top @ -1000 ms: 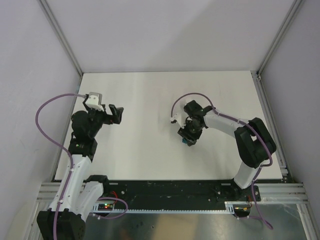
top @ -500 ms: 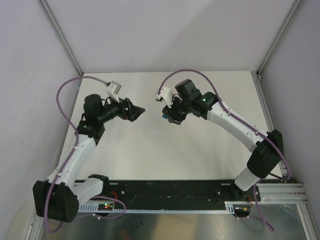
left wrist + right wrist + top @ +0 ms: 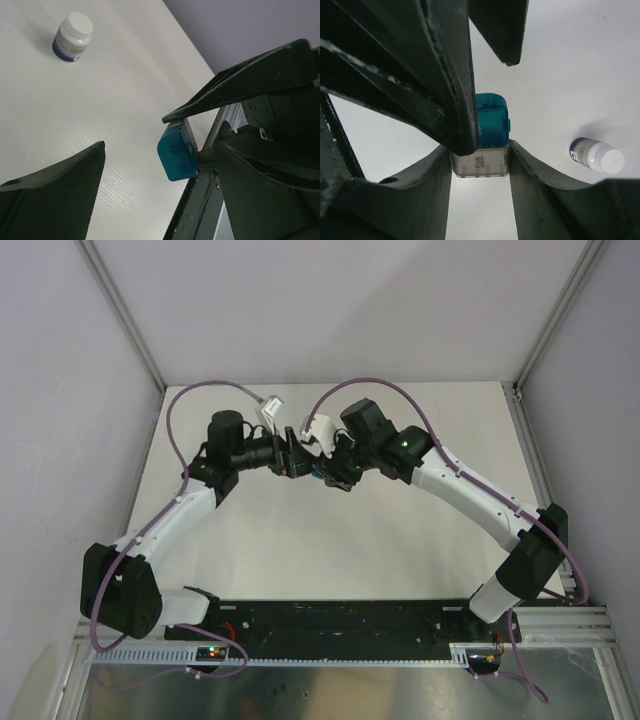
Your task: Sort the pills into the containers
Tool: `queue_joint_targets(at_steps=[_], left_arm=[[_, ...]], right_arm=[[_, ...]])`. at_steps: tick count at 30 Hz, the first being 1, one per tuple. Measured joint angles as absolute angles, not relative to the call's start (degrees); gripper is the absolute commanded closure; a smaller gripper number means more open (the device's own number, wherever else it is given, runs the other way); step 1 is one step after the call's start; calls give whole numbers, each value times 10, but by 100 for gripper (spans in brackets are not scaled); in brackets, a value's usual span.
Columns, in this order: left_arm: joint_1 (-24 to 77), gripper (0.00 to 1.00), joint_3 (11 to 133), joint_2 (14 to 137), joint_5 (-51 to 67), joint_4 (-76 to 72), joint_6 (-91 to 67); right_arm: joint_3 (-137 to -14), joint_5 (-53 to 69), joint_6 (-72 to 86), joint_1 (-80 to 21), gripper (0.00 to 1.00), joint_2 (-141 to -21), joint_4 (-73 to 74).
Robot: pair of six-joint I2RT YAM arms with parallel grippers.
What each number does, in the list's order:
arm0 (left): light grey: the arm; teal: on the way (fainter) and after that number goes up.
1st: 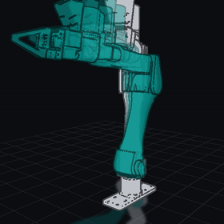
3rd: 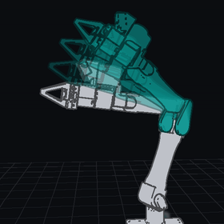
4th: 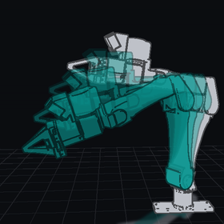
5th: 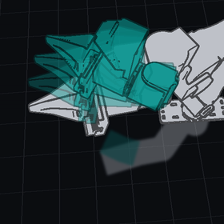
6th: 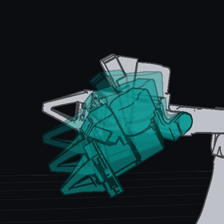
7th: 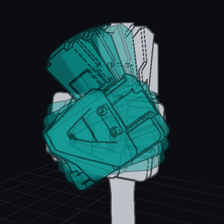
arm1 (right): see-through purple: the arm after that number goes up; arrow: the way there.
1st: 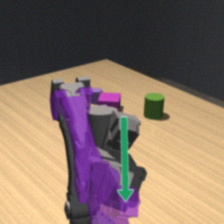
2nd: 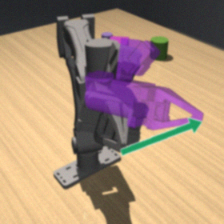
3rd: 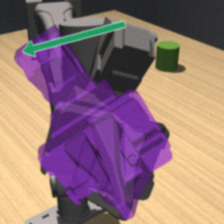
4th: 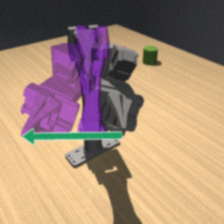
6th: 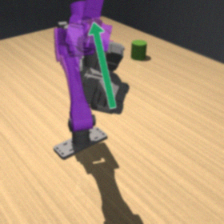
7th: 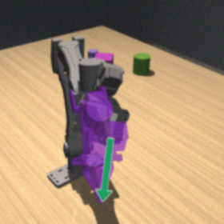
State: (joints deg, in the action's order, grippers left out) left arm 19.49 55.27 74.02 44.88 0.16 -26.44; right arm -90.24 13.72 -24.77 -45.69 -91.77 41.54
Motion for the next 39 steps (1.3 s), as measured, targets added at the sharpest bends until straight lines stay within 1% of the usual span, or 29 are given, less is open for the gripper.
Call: queue_joint_targets(at_steps=[5, 13, 18, 24, 26, 27, 29, 31, 32, 35, 37, 39], left_arm=[[205, 20, 553, 760, 457, 4, -277], [209, 41, 553, 771, 470, 6, -285], [215, 60, 561, 776, 484, 5, -287], [220, 73, 568, 786, 493, 2, -301], [220, 79, 568, 789, 495, 1, -305], [220, 85, 568, 790, 496, 0, -307], [220, 95, 568, 792, 498, -5, -311], [220, 99, 568, 792, 498, -8, -314], [220, 99, 568, 792, 497, -9, -316], [220, 100, 568, 792, 498, -11, -318], [221, 100, 568, 792, 508, -12, -320], [221, 100, 568, 792, 515, -12, -321]], right_arm=[[-902, 133, -242, -458, 75, -918, 415], [-902, 128, -240, -459, 75, -918, 415], [-900, 124, -240, -459, 75, -918, 415], [-899, 113, -240, -460, 75, -918, 417], [-899, 110, -239, -460, 74, -918, 418], [-898, 108, -239, -460, 73, -918, 418], [-898, 104, -238, -460, 66, -918, 418], [-898, 100, -235, -460, 56, -918, 418], [-898, 99, -234, -460, 50, -918, 418], [-898, 96, -226, -461, 27, -918, 417], [-898, 95, -223, -461, 18, -918, 413], [-897, 95, -221, -461, 14, -917, 409]])
